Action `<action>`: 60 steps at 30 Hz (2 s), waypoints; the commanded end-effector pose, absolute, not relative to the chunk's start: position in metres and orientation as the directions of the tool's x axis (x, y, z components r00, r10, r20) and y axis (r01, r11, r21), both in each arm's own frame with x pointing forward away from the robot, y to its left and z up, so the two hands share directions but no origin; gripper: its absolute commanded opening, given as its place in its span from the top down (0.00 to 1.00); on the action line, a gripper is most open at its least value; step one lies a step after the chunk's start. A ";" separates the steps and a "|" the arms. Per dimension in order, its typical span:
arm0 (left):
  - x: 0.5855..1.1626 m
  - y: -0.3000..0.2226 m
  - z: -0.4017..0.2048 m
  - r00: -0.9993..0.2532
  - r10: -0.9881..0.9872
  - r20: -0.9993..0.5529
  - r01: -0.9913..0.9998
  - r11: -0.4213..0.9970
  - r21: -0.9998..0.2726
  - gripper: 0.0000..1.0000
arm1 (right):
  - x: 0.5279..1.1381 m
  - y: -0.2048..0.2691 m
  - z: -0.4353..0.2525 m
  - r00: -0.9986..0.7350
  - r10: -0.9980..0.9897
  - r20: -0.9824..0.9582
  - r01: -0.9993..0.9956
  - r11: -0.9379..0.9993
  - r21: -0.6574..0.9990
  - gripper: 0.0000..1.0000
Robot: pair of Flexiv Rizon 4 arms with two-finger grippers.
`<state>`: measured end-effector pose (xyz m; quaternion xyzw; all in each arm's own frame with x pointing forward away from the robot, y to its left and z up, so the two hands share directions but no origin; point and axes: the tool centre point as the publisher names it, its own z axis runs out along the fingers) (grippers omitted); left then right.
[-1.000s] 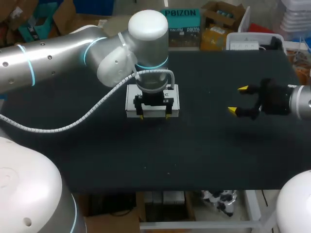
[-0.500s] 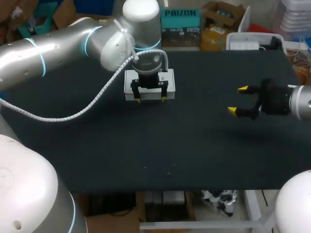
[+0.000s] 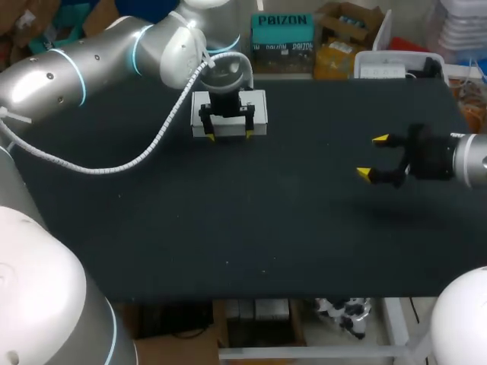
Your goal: Assemble the packaging by folding the flat box into shape, placing the metal phone stand inside, and closing the box properly
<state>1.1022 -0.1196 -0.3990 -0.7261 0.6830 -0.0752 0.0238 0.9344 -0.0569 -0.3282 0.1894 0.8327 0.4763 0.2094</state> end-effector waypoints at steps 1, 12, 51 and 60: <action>1.108 -0.120 -0.397 0.041 -0.996 0.082 -0.995 -0.048 -0.086 0.00 | 0.934 -0.058 -0.329 -0.842 0.513 -0.168 0.111 0.469 0.876 0.00; 1.051 -0.100 -0.375 -0.126 -0.982 0.142 -0.967 0.090 -0.238 0.00 | 0.934 -0.058 -0.329 -0.842 0.513 -0.168 0.111 0.469 0.876 0.00; 0.958 -0.031 -0.327 -0.804 -0.590 0.073 -0.431 0.494 -0.755 0.00 | 0.934 -0.058 -0.329 -0.842 0.513 -0.168 0.111 0.469 0.876 0.00; 0.928 -0.025 -0.322 -0.784 -0.617 0.064 -0.433 0.470 -0.769 0.00 | 0.934 -0.058 -0.329 -0.842 0.513 -0.168 0.111 0.469 0.876 0.00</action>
